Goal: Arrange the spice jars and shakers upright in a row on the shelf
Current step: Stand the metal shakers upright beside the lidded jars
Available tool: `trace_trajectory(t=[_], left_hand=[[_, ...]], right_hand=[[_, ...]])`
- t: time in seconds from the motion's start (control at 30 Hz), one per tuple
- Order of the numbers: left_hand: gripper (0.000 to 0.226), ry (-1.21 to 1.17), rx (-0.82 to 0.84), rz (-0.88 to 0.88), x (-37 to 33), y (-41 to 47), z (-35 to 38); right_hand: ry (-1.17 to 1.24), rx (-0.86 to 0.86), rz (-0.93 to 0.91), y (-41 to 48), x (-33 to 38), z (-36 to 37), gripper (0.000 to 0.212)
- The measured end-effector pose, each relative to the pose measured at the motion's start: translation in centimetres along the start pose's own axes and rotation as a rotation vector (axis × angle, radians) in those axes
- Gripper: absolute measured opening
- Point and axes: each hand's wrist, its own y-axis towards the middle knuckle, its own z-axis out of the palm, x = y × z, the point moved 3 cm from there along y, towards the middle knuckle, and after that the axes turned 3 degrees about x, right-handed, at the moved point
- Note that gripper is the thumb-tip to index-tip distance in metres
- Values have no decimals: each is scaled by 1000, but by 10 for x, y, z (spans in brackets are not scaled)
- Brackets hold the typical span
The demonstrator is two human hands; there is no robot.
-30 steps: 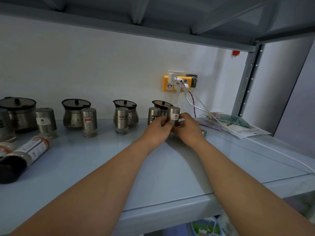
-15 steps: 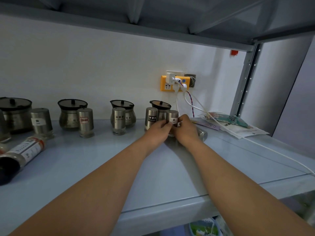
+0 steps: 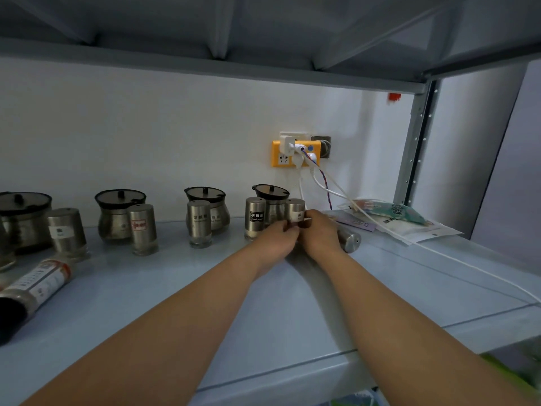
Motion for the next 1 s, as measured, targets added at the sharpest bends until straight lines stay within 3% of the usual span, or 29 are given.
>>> trace_trajectory(t=[0.17,0.37,1.0], left_hand=[[38,-24,14,-53,-10,9,5],[35,-22,-133,-23,2,9,11],[38,55,-126,24,-3,5,6]], right_hand=[[-58,4,-24,-2,2,-3,19],[-10,-80,50,-7,-3,-8,25],[24,34,36,0,-8,1,25]])
